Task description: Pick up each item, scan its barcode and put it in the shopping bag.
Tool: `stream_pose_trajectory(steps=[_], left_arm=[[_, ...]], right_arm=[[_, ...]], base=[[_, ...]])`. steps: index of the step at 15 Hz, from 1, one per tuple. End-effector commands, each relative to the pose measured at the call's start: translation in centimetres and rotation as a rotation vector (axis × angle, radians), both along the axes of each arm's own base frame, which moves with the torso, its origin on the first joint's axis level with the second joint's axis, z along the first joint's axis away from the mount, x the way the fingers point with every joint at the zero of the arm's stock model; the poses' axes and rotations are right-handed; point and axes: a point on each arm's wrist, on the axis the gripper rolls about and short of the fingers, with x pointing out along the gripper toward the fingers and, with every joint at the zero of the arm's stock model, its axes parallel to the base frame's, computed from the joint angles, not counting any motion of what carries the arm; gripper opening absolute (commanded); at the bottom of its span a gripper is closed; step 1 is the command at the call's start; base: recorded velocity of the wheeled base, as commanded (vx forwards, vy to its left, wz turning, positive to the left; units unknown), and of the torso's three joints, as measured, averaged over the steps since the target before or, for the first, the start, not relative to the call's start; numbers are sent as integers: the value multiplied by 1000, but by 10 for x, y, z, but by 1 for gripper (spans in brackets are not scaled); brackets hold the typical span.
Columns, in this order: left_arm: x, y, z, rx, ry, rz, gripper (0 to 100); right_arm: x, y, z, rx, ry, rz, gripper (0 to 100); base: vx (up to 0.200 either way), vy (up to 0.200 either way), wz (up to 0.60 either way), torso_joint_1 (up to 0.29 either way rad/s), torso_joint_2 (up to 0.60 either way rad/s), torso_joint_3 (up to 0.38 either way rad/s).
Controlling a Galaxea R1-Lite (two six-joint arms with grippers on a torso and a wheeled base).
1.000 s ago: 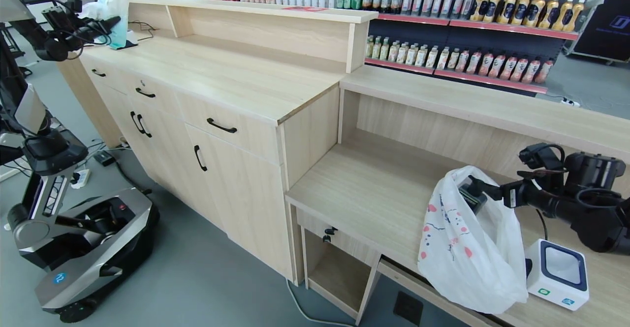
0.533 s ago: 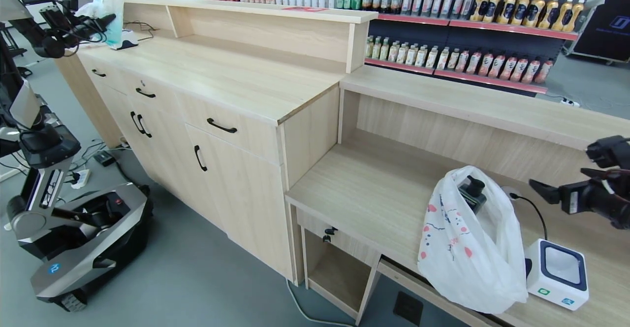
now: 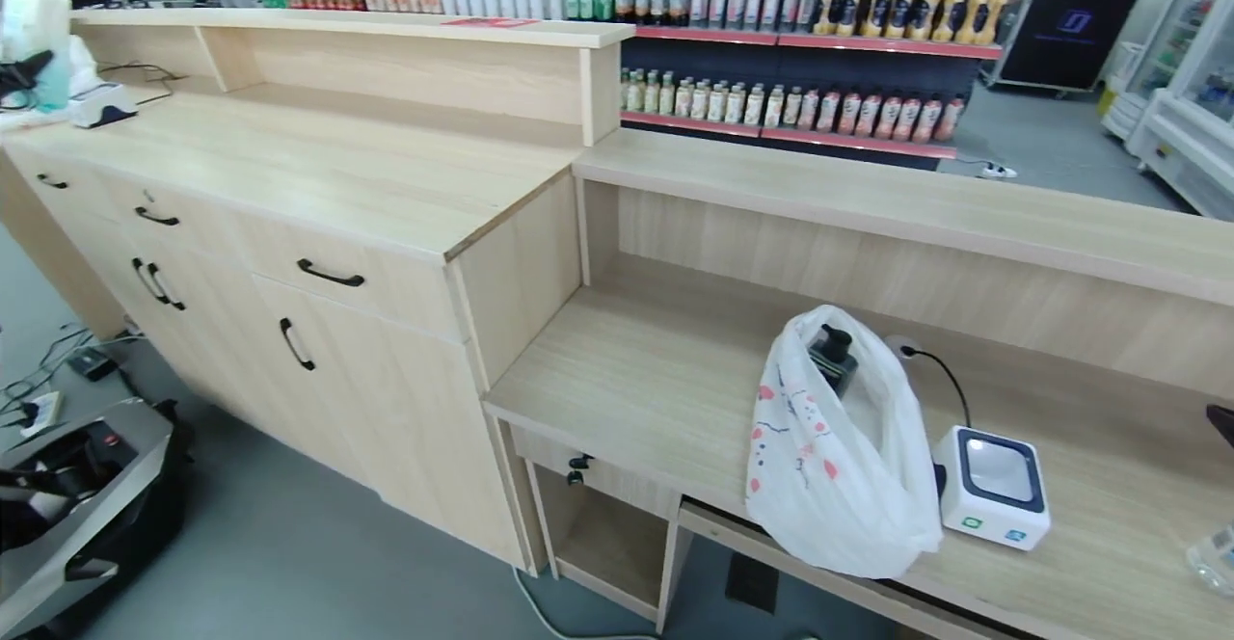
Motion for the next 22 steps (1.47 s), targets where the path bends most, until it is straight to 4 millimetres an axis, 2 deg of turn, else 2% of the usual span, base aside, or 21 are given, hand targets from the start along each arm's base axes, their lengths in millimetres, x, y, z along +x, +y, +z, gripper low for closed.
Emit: stream_pose_trajectory(steps=[1, 3, 5, 6, 7, 11, 14, 17, 22], left_arm=[[0, 0, 0, 0, 0, 0, 0], [0, 0, 0, 1, 0, 0, 0], [0, 0, 0, 1, 0, 0, 0], [0, 0, 0, 0, 0, 0, 0], [0, 0, 0, 0, 0, 0, 0], [0, 0, 0, 1, 0, 0, 0], [0, 0, 0, 0, 0, 0, 0], [0, 0, 0, 1, 0, 0, 0], [0, 0, 0, 1, 0, 0, 0]], right_arm=[[0, -5, -7, 14, 28, -34, 100], [10, -12, -24, 93, 55, -38, 100], [23, -21, -48, 172, 64, 62, 100], [26, -23, -53, 187, 63, 90, 100], [35, -28, -68, 219, 67, 156, 100], [55, -40, -87, 220, 32, 231, 100], [65, -41, -98, 216, 23, 281, 100], [73, -45, -120, 192, 39, 308, 100], [90, -41, -139, 153, 8, 376, 100]], base=[[0, 0, -600, -2, 2, 7], [0, 0, -300, -4, 1, 1], [0, 0, 0, 0, 0, 0], [0, 0, 0, 0, 0, 0], [0, 0, 0, 0, 0, 0], [0, 0, 0, 0, 0, 0], [0, 0, 0, 0, 0, 0], [0, 0, 0, 0, 0, 0], [0, 0, 0, 0, 0, 0]])
